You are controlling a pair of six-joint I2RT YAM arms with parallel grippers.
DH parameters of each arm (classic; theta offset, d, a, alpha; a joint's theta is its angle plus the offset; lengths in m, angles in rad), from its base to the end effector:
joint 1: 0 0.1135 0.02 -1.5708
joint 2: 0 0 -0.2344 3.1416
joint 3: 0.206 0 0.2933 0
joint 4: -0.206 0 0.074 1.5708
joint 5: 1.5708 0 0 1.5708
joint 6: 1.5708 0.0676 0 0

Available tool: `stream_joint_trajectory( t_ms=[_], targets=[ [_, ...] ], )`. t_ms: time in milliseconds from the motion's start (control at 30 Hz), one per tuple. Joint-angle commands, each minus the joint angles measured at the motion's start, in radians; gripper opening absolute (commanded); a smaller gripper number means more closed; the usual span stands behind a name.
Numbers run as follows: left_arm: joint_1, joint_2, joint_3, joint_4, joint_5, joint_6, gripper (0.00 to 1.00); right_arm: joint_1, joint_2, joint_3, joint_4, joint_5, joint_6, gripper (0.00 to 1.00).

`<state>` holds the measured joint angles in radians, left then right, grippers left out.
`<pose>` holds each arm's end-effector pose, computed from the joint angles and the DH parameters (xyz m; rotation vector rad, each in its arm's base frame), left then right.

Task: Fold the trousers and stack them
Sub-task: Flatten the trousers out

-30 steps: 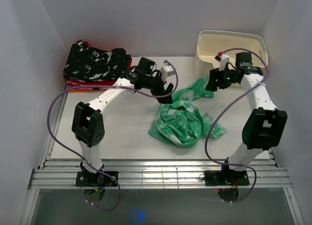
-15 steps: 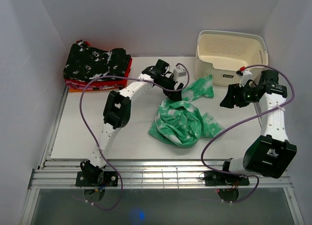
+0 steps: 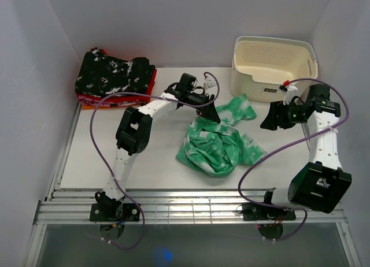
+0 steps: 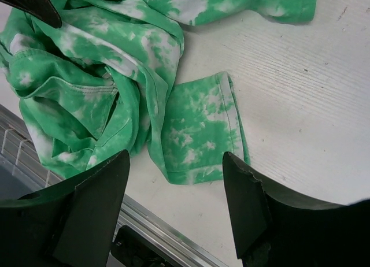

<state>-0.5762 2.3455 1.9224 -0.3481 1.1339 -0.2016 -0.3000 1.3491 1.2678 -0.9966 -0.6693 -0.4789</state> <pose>0.4228 -0.3477 0.1463 1.0252 2.1217 -1.7051 0.3177 -0.0544 0.2667 -0.4219 2.3627 0.5408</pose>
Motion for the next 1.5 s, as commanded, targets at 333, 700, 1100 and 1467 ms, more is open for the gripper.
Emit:
stream_joint_trajectory(
  t_ms=[333, 700, 1100, 1467],
  targets=[
    [-0.175, 0.044, 0.299, -0.418, -0.320, 0.460, 0.92, 0.013, 0.070, 0.038, -0.212, -0.104, -0.156, 0.70],
    [-0.165, -0.035, 0.238, -0.385, -0.707, 0.331, 0.00, 0.433, -0.088, -0.199, 0.070, 0.261, 0.043, 0.54],
    [0.053, -0.601, -0.256, -0.092, -0.462, -0.004, 0.00, 0.585, 0.041, -0.097, 0.449, 0.336, 0.166, 0.76],
    [0.055, -0.789, -0.260, 0.158, -0.375, 0.007, 0.00, 0.538, 0.046, -0.091, 0.564, 0.344, 0.229, 0.85]
  ],
)
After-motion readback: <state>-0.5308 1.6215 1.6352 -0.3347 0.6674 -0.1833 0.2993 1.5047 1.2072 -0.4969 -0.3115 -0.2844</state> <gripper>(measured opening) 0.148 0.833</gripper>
